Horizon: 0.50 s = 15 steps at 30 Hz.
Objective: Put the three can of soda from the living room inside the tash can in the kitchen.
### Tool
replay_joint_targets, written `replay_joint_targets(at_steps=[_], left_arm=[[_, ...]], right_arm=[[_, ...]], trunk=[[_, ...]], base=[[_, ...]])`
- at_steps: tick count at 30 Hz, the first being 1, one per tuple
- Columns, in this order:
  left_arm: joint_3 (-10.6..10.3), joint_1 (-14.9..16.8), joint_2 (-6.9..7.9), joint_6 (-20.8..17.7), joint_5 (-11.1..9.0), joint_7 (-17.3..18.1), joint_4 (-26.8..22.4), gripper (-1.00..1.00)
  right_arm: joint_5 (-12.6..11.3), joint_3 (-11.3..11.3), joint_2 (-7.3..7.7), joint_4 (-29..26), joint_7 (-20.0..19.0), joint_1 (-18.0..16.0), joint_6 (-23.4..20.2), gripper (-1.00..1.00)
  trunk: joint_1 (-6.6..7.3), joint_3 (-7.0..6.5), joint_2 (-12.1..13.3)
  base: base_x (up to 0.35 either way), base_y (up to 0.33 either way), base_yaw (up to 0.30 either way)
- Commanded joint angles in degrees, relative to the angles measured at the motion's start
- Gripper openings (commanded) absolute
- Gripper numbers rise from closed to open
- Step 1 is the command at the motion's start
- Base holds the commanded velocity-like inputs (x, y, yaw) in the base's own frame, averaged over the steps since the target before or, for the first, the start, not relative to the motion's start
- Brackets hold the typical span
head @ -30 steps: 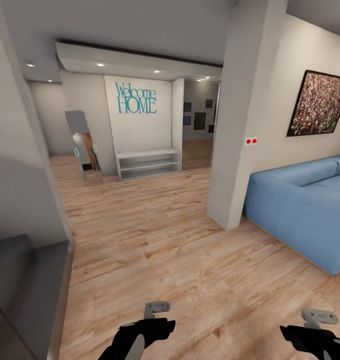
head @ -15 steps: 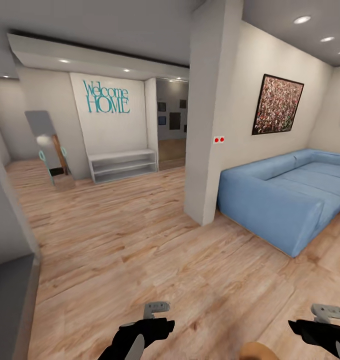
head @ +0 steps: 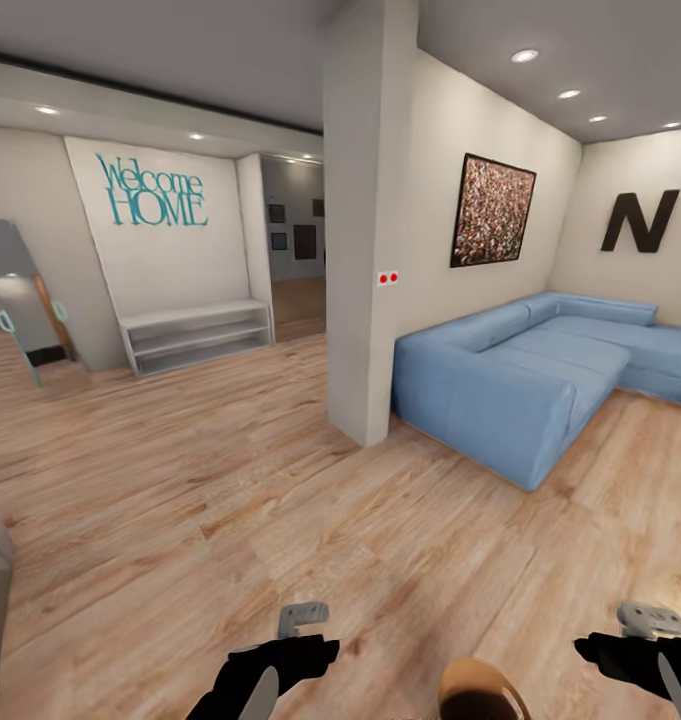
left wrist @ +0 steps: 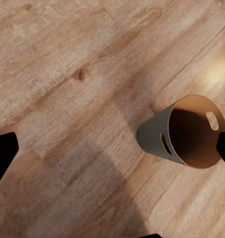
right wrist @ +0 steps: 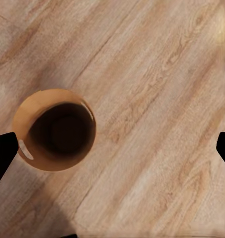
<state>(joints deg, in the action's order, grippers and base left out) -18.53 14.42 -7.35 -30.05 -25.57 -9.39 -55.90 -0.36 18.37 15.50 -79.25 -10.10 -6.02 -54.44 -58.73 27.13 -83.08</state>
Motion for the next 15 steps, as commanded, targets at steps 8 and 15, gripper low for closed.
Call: replay_joint_targets(at_steps=[8, 15], left_arm=[[8.22, -0.32, 0.72, -0.55, -0.02, 0.20, 0.00, 1.00], [17.95, -0.50, 1.60, -3.86, -0.93, -0.21, -0.74, 1.00]], right_arm=[[0.30, -0.55, -0.21, 1.75, -5.70, -2.19, -3.66, 1.00], [0.60, -2.55, -0.63, 11.81, -6.60, -9.03, -4.51, 1.00]], trunk=[[0.00, 0.00, 0.00], [0.00, 0.00, 0.00]], base=[[0.000, 0.000, -0.292], [0.000, 0.000, -0.292]])
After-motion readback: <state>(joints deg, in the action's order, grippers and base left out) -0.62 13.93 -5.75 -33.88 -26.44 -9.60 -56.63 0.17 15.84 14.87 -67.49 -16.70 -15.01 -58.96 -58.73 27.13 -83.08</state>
